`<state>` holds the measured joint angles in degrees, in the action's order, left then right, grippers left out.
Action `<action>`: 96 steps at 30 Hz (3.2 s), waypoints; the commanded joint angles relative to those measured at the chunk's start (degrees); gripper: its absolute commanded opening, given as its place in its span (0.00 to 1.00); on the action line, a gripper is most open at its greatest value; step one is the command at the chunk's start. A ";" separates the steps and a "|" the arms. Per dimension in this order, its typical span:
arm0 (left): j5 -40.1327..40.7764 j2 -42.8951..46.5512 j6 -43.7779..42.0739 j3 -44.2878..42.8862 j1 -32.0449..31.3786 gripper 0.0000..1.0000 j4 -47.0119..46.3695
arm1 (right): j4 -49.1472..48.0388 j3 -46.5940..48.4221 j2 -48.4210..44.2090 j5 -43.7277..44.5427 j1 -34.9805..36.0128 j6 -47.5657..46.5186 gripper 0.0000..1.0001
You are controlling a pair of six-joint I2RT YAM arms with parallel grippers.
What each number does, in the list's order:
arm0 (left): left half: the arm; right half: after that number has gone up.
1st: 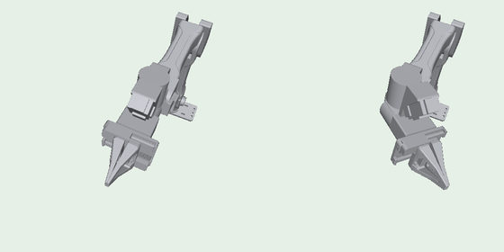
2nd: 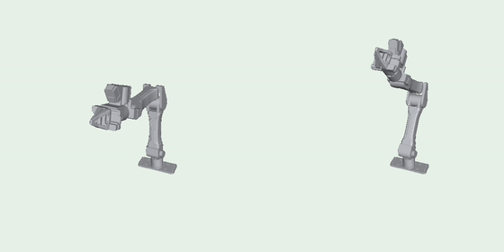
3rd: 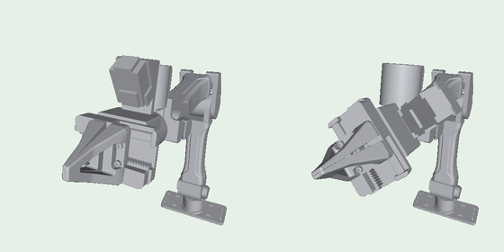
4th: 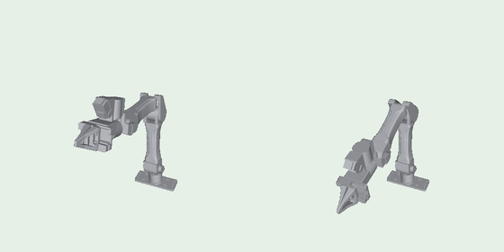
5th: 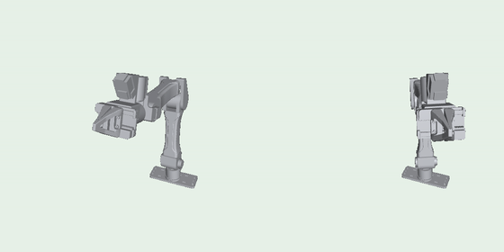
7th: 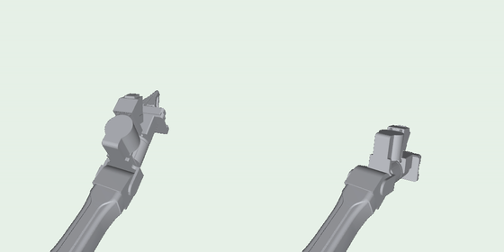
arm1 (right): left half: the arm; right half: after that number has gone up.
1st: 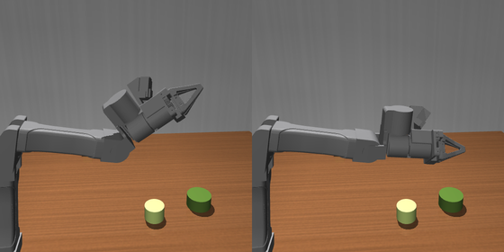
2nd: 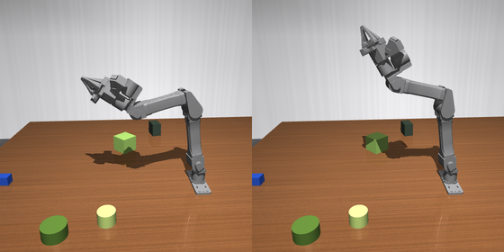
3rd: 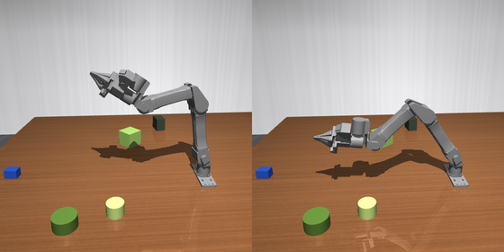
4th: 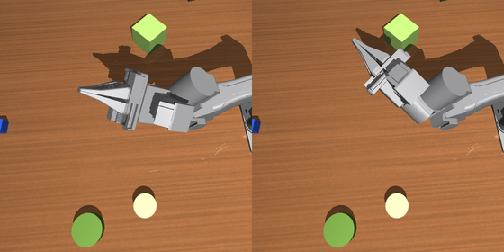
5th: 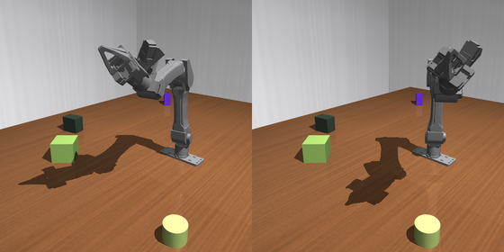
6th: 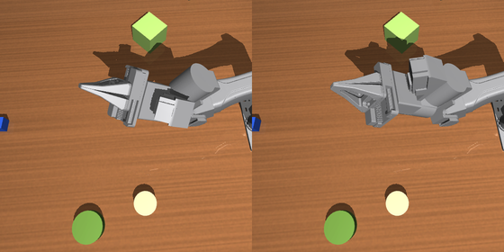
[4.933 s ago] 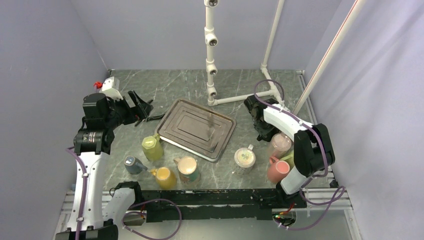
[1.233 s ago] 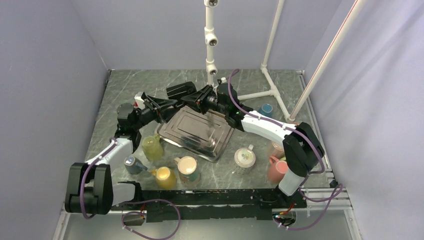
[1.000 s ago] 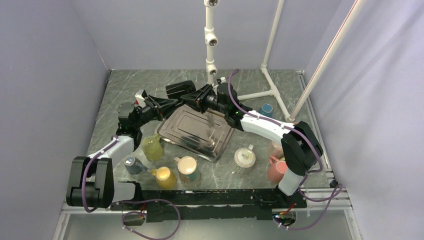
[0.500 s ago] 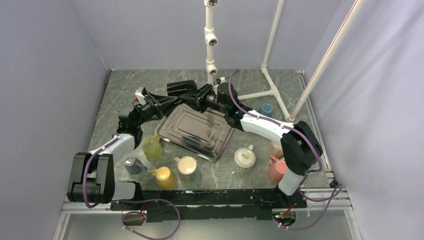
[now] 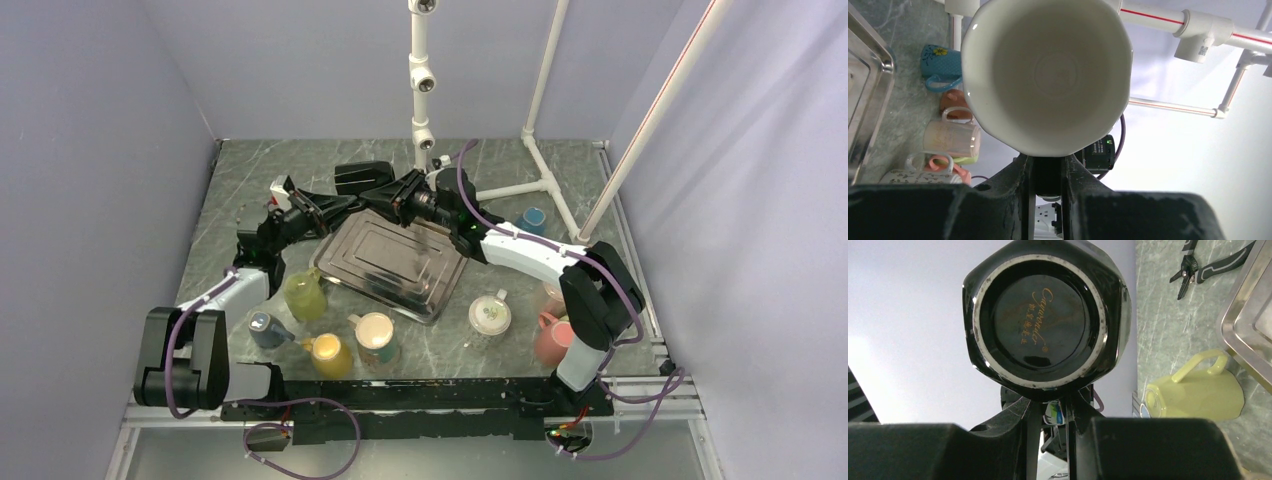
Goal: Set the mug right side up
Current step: Turn over the cup at the corner of the board, then place the cup on the tray.
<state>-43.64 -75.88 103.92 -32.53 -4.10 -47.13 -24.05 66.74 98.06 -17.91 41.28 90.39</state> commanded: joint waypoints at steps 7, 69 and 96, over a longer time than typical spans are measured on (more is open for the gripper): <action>6.68 8.96 -8.36 0.66 1.66 0.03 3.06 | -4.71 -4.91 -4.46 -2.87 -0.94 3.33 0.66; 41.87 -32.29 -121.22 -52.76 -10.23 0.57 75.68 | 43.83 -0.96 -25.17 19.91 -23.65 -36.33 0.69; 52.95 -31.71 -100.49 -53.71 -9.95 0.74 81.12 | 47.21 -3.05 -28.14 14.94 -24.22 -42.50 0.70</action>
<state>9.39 -110.96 -1.30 -86.35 -14.22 35.03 21.02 63.07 72.97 -2.04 17.34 52.45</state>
